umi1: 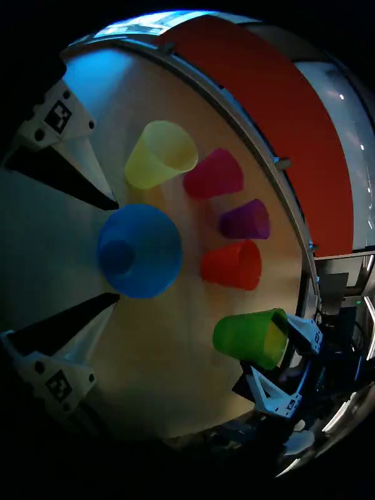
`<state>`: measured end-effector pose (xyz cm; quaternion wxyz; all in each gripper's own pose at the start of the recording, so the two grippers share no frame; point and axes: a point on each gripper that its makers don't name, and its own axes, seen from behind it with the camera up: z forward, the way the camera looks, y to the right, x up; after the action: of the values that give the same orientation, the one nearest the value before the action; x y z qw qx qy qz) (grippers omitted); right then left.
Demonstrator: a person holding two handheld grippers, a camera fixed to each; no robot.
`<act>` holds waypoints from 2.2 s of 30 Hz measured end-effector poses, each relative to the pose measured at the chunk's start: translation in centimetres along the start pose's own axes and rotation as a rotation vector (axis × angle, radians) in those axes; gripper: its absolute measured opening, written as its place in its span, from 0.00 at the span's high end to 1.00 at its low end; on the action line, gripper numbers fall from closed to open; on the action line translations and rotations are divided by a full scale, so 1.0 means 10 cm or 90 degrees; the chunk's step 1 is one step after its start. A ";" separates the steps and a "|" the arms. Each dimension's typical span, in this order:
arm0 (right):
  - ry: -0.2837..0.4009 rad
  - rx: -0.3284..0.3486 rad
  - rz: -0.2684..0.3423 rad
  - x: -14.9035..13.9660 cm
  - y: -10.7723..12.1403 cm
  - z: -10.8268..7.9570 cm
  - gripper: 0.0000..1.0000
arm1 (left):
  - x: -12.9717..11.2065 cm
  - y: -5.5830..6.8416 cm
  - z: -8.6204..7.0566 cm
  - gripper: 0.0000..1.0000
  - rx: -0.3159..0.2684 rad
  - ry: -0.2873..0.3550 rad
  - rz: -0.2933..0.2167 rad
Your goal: Pour water
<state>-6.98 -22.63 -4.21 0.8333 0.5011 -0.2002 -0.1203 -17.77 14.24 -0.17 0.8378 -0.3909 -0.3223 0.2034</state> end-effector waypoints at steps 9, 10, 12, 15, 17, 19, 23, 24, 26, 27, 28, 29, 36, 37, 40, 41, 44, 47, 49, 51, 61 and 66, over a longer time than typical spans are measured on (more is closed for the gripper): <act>-0.028 0.017 -0.010 -0.10 -0.06 0.14 0.09 | -0.06 -0.02 -0.17 0.01 0.014 0.010 0.000; -0.032 0.020 -0.012 -0.12 -0.07 0.16 0.09 | -0.06 -0.03 -0.19 0.01 0.015 0.011 -0.002; -0.043 0.024 -0.015 -0.16 -0.08 0.19 0.09 | -0.08 -0.04 -0.22 0.01 0.018 0.012 -0.004; -0.058 0.027 -0.020 -0.21 -0.08 0.24 0.09 | -0.11 -0.06 -0.27 0.01 0.022 0.012 -0.005; -0.066 0.028 -0.024 -0.24 -0.08 0.28 0.09 | -0.13 -0.08 -0.29 0.02 0.026 0.012 -0.006; -0.072 0.031 -0.023 -0.27 -0.08 0.32 0.09 | -0.14 -0.08 -0.31 0.01 0.030 0.014 -0.008; -0.083 0.039 -0.021 -0.31 -0.09 0.39 0.09 | -0.14 -0.08 -0.36 0.01 0.033 0.019 -0.008; -0.086 0.040 -0.021 -0.32 -0.09 0.41 0.09 | -0.14 -0.08 -0.37 0.02 0.034 0.020 -0.008; -0.090 0.042 -0.024 -0.34 -0.09 0.44 0.09 | -0.14 -0.08 -0.39 0.01 0.037 0.022 -0.006; -0.093 0.042 -0.025 -0.35 -0.09 0.45 0.09 | -0.14 -0.09 -0.40 0.01 0.038 0.022 -0.007; -0.094 0.043 -0.027 -0.35 -0.09 0.47 0.09 | -0.14 -0.09 -0.40 0.01 0.039 0.022 -0.007; -0.096 0.043 -0.029 -0.36 -0.09 0.48 0.09 | -0.15 -0.09 -0.41 0.01 0.040 0.023 -0.008; -0.107 0.044 -0.026 -0.43 -0.09 0.53 0.09 | -0.15 -0.12 -0.45 0.01 0.046 0.028 -0.013; -0.108 0.044 -0.027 -0.43 -0.09 0.53 0.09 | -0.15 -0.12 -0.45 0.02 0.046 0.029 -0.014; -0.108 0.044 -0.027 -0.44 -0.09 0.52 0.09 | -0.15 -0.12 -0.46 0.02 0.048 0.030 -0.016; -0.108 0.044 -0.027 -0.44 -0.09 0.52 0.09 | -0.15 -0.12 -0.46 0.01 0.048 0.030 -0.017; -0.108 0.043 -0.024 -0.46 -0.09 0.49 0.09 | -0.16 -0.12 -0.46 0.02 0.051 0.030 -0.017; -0.106 0.041 -0.021 -0.48 -0.09 0.47 0.09 | -0.16 -0.09 -0.46 0.02 0.051 0.030 -0.017; -0.106 0.038 -0.019 -0.49 -0.08 0.45 0.08 | -0.16 -0.08 -0.45 0.02 0.051 0.029 -0.016; -0.106 0.035 -0.017 -0.50 -0.08 0.44 0.07 | -0.16 -0.07 -0.45 0.01 0.052 0.029 -0.015; -0.107 0.016 0.002 -0.53 -0.06 0.36 0.00 | -0.14 -0.05 -0.48 0.01 0.058 0.034 -0.024; -0.106 0.006 0.003 -0.56 -0.06 0.24 0.00 | -0.16 -0.07 -0.53 0.01 0.069 0.038 -0.035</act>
<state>-13.06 -22.59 -4.95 0.8118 0.4928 -0.2703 -0.1584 -15.12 10.13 -2.79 0.8723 -0.3416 -0.2965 0.1857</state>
